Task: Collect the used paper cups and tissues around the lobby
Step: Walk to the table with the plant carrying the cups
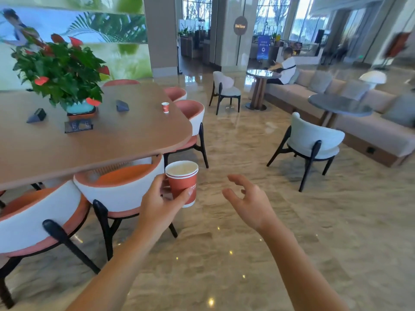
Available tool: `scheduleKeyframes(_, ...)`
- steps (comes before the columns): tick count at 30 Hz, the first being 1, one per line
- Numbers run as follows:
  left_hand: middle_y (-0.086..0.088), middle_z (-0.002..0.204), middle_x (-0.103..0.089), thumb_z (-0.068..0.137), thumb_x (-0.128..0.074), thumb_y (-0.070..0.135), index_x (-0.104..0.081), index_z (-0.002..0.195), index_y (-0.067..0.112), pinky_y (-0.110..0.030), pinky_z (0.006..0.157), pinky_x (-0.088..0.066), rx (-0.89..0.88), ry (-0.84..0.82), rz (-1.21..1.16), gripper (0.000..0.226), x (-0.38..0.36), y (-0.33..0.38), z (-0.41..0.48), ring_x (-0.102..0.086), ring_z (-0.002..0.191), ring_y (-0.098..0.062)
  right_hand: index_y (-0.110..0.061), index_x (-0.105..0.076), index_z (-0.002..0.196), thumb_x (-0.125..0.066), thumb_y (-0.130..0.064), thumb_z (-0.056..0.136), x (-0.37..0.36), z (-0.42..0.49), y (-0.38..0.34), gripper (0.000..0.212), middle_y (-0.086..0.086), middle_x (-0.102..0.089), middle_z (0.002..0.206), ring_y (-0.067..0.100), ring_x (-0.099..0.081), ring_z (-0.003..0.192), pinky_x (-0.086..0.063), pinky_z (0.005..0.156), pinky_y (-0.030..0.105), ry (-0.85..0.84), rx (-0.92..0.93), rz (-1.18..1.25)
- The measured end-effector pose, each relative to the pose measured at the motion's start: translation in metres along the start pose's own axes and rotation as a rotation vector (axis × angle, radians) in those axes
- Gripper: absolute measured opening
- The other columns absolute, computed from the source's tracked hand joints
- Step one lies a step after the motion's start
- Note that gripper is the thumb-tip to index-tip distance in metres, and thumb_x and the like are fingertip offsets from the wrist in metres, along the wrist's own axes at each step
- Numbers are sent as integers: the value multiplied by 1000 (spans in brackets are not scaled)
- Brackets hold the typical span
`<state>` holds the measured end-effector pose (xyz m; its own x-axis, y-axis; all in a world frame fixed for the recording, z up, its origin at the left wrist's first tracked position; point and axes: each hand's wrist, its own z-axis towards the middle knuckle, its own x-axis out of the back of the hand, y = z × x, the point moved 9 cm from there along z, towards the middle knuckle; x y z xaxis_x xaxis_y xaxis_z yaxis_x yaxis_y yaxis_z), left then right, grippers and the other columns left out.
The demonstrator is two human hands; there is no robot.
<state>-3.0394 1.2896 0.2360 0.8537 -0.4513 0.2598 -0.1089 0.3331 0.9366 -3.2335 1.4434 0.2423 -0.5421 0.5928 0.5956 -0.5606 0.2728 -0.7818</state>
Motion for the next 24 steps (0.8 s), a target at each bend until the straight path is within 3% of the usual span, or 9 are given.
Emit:
scheduleKeyframes(3,24,110,-71,60,-78,63,-53,106,63,-38,89,-59,-29,-67,-26,53,-33,-1,74,-69,104,-2,-32,-57,133,-60,-50,89,11,63,9,47,-18,-61,131,5,-54,123,-45,104,32,46,-6,-40)
scheduleKeyframes(6,26,111,-71,66,-79,63,-54,113,58,-45,91,-60,-63,-123,-41,53,-71,-1,138,-69,104,0,-33,-58,132,-62,-49,89,26,118,30,46,-18,-62,129,3,-54,122,-43,104,29,89,-40,-55)
scheduleKeyframes(11,20,112,-71,68,-76,66,-54,115,56,-43,89,-60,-75,-214,-38,53,-149,-23,243,-69,100,-1,-31,-59,132,-61,-51,88,39,221,87,48,-17,-62,130,3,-54,123,-44,104,29,134,-78,-77)
scheduleKeyframes(18,28,109,-72,67,-79,61,-58,112,54,-42,95,-58,20,-211,-87,50,-261,-76,410,-70,101,-1,-29,-56,135,-61,-48,90,41,404,196,49,-16,-60,133,4,-53,125,-45,106,33,90,-140,-35)
scheduleKeyframes(24,18,117,-70,73,-84,53,-57,126,44,-44,94,-57,-29,-137,-22,60,-303,-77,556,-68,105,-6,-27,-57,134,-62,-46,90,50,574,217,48,-15,-61,133,4,-54,122,-44,105,31,24,-103,-24)
